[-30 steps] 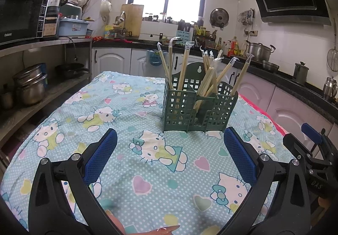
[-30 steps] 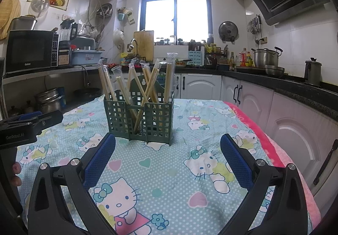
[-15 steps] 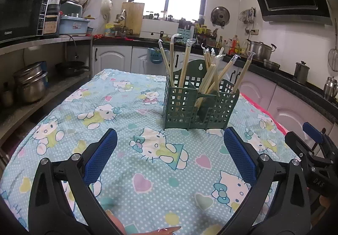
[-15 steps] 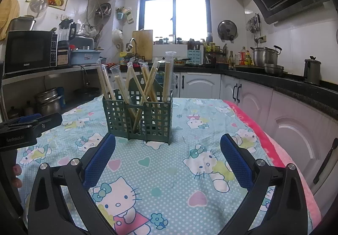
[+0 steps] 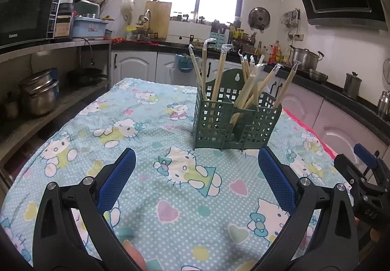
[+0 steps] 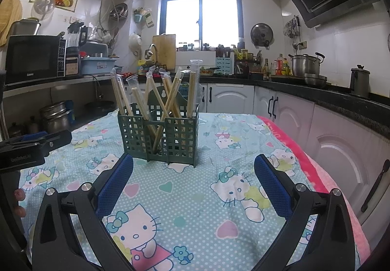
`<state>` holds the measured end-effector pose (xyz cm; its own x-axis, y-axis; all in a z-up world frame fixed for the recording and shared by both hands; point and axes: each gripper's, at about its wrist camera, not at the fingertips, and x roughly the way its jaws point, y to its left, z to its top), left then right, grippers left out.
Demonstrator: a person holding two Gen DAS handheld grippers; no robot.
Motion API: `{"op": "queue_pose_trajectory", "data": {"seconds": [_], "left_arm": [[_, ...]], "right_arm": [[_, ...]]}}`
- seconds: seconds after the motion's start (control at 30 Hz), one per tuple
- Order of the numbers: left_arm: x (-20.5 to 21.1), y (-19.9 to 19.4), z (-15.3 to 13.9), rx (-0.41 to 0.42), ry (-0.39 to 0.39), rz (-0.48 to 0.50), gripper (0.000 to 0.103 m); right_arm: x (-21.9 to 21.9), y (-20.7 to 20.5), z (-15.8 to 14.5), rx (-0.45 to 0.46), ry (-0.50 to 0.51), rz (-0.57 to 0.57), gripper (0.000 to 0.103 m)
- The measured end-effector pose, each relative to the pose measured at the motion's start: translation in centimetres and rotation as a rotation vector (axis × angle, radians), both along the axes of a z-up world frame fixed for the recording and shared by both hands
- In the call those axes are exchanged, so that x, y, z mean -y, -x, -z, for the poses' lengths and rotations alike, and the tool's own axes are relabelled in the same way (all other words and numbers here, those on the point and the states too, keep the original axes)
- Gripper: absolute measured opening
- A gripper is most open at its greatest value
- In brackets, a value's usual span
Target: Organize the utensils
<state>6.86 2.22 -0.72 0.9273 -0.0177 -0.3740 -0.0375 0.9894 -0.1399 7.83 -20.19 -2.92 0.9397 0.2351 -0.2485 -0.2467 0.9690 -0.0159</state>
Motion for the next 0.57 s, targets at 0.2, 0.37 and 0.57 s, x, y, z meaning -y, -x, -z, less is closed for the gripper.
{"op": "queue_pose_trajectory", "data": {"seconds": [0.2,0.37,0.57], "left_arm": [[-0.1,-0.1,-0.1,-0.004,-0.003,-0.012,0.093],[-1.1,-1.1,0.1,-0.06,0.032,0.011,0.093],[-4.8,-4.7,0.2,-0.198,-0.013,-0.068,0.093]], "right_arm": [[0.5,-0.6,0.0,-0.03,-0.012,0.014,0.097],[0.8,-1.0,-0.2,-0.046,-0.015,0.019,0.097],[2.7,-4.5,-0.6,-0.13,-0.006,0.085,0.097]]}}
